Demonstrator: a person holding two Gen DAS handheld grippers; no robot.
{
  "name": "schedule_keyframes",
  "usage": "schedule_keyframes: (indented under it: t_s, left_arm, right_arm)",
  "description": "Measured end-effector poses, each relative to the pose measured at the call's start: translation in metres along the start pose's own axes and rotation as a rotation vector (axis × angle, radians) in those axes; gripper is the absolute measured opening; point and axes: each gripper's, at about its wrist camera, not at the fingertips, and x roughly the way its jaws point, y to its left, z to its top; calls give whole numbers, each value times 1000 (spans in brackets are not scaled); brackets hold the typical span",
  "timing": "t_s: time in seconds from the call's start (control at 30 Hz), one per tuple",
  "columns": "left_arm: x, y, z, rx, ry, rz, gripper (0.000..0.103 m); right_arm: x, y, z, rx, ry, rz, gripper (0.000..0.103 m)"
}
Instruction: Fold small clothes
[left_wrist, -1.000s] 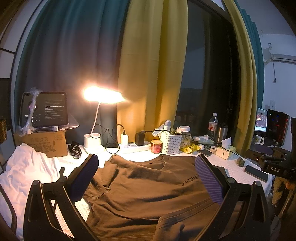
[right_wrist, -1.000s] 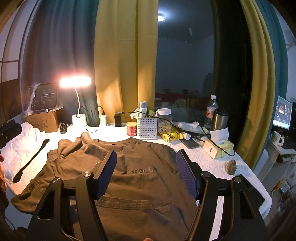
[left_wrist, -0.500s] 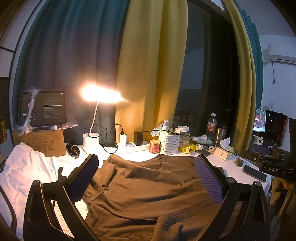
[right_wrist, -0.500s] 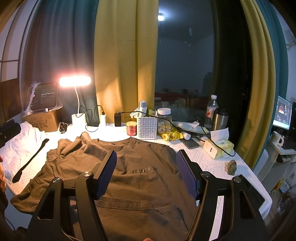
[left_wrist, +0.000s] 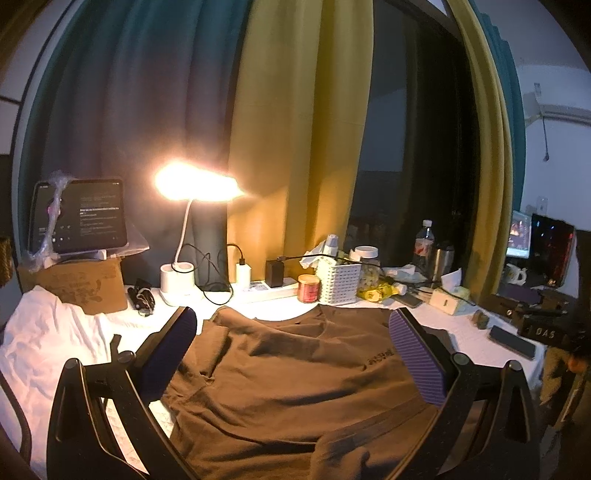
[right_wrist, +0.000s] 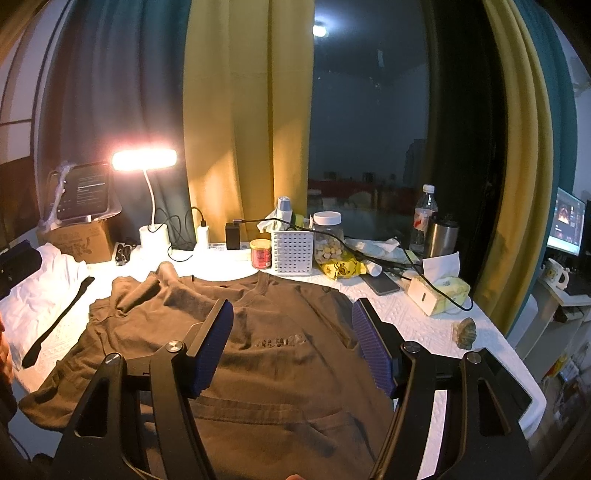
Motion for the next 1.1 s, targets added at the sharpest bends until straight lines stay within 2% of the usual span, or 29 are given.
schedule_keyframes:
  t_s: [0.13,0.3,0.43,0.57,0.77,0.97,1.03,1.1]
  left_arm:
    - [14,-5,0,33,26,42,102]
    - [38,3,0,-20,105,31,102]
    - [51,-4,3,57,117,64,102]
    - [72,-1,4,16,169,27,102]
    - [109,5,0,-44,265,61,102]
    - [139,3,-7,-2,314,72,102]
    - [142,2,-8,11,304,37,102]
    - [151,3,-8,9,319,37,102]
  right_arm:
    - [14,-3,0,6,19,-2,70]
    - [33,-17,2,15,50,-14,70]
    - [52,-29,4,16,79,-20,70]
    - [76,-44,4,12,116,-15,70]
    - [123,-72,1,3,187,3,70]
    - [165,-96,-4,-4,245,5,70]
    - [179,-105,-7,4,266,14,70]
    - [192,-113,-10,11,286,23,70]
